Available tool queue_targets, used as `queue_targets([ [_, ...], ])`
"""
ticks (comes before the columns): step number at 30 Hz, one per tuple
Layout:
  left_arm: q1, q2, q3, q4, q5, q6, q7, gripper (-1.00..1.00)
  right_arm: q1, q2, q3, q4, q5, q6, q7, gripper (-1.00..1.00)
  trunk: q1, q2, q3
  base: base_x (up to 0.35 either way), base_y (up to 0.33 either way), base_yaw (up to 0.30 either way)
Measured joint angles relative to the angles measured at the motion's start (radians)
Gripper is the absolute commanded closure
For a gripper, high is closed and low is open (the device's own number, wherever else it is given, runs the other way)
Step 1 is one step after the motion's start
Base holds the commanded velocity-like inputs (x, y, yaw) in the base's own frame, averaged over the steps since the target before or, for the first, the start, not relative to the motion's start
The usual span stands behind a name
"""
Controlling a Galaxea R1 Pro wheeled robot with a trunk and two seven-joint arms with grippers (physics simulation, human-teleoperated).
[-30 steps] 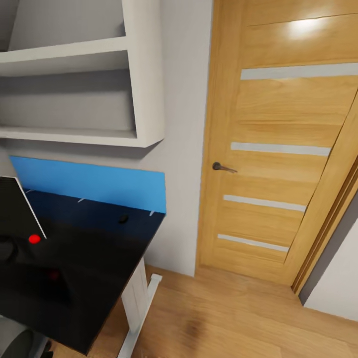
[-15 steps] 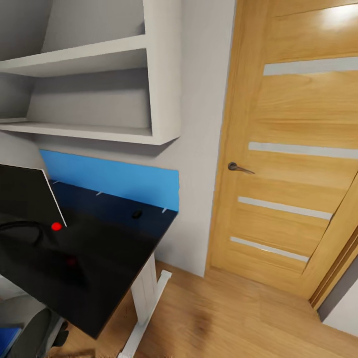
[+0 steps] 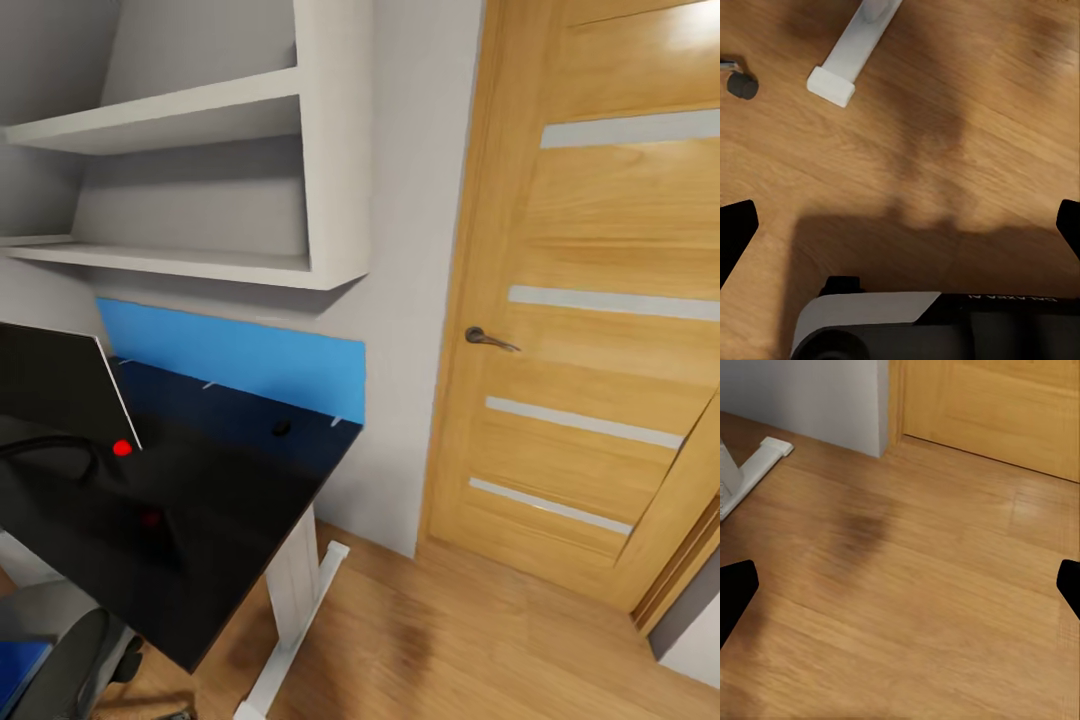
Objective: In the bedroom, organize the workspace by keeping the computer under the desk, ensuring the monitor is on the desk, placing the keyboard on the desk next to the monitor, placing the mouse on the desk next to the keyboard, moving the folder from the swivel chair onto the desk next to the mouse, stacking the notebook on top of the folder with the pen on top of the notebook, and positioning the swivel chair next to the desk.
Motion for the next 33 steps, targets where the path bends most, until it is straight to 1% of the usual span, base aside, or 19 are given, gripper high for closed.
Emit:
queue_targets([
  [2,0.0,0.0,0.0,0.0,0.0,0.0,0.0,-1.0,0.0,0.0,0.0,0.0,0.0,-0.011,0.0,-1.0,0.0,0.0,0.0,0.0,-0.004,0.218],
  [6,0.0,0.0,0.0,0.0,0.0,0.0,0.0,-1.0,0.0,0.0,-0.001,0.003,0.0,-0.071,-0.001,-1.0,0.0,0.0,0.0,0.0,-0.002,0.255],
  [10,0.0,0.0,0.0,0.0,0.0,0.0,0.0,-1.0,0.0,0.0,-0.001,0.005,0.0,-0.102,0.0,-1.0,0.0,0.0,0.0,0.0,-0.001,0.274],
  [17,0.0,0.0,0.0,0.0,-0.001,0.0,0.0,-1.0,0.0,0.0,-0.001,0.005,0.0,-0.116,-0.001,-1.0,0.0,0.0,0.0,0.0,-0.036,0.283],
  [25,0.0,0.001,0.0,0.0,0.0,-0.001,0.001,-1.0,0.0,0.0,-0.001,0.006,0.0,-0.127,0.001,-1.0,0.0,0.0,0.0,0.0,-0.175,0.288],
  [29,0.0,0.001,0.001,0.0,0.001,-0.002,0.0,-1.0,0.0,0.0,-0.001,0.006,0.0,-0.137,0.001,-1.0,0.0,0.0,0.0,0.0,-0.088,0.289],
  [32,0.0,0.001,0.003,-0.001,0.001,-0.019,0.001,-1.0,0.0,0.0,-0.001,0.013,0.0,-0.155,0.001,-1.0,0.0,0.0,0.0,0.0,-0.033,0.29],
  [33,0.0,0.003,0.004,-0.001,0.002,-0.044,0.001,-1.0,0.0,-0.001,-0.001,0.022,0.0,-0.165,0.001,-1.0,0.0,0.0,0.0,0.0,-0.017,0.29],
])
